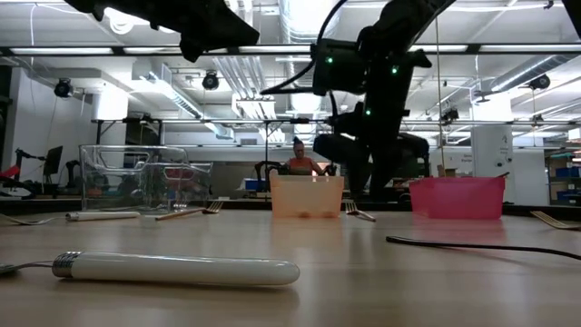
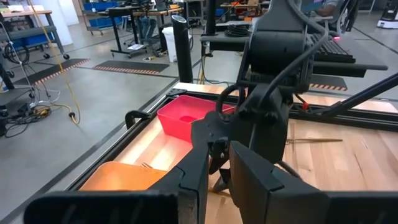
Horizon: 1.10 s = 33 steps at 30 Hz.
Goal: Sort silverware by color (type)
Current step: Put the top center gold fork into the red bin
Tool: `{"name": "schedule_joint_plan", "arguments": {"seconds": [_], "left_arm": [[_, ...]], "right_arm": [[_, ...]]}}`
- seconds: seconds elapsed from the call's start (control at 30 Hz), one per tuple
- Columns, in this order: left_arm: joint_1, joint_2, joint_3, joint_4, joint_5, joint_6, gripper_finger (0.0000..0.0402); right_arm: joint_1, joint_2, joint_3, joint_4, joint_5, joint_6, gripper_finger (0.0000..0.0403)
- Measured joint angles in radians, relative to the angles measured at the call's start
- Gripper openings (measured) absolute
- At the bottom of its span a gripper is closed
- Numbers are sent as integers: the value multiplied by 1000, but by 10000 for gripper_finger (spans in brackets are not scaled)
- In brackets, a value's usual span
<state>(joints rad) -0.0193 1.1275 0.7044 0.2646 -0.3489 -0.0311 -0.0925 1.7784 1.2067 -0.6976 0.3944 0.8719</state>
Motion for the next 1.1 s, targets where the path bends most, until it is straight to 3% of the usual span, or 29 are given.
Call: {"name": "schedule_joint_plan", "arguments": {"seconds": [0.5,1.1], "left_arm": [[0,0,0,2,0,0,48],[0,0,0,4,0,0,48]], "right_arm": [[-2,83,-14,15,28,-5,151],[-4,77,-34,-9,-72,64,25]]}}
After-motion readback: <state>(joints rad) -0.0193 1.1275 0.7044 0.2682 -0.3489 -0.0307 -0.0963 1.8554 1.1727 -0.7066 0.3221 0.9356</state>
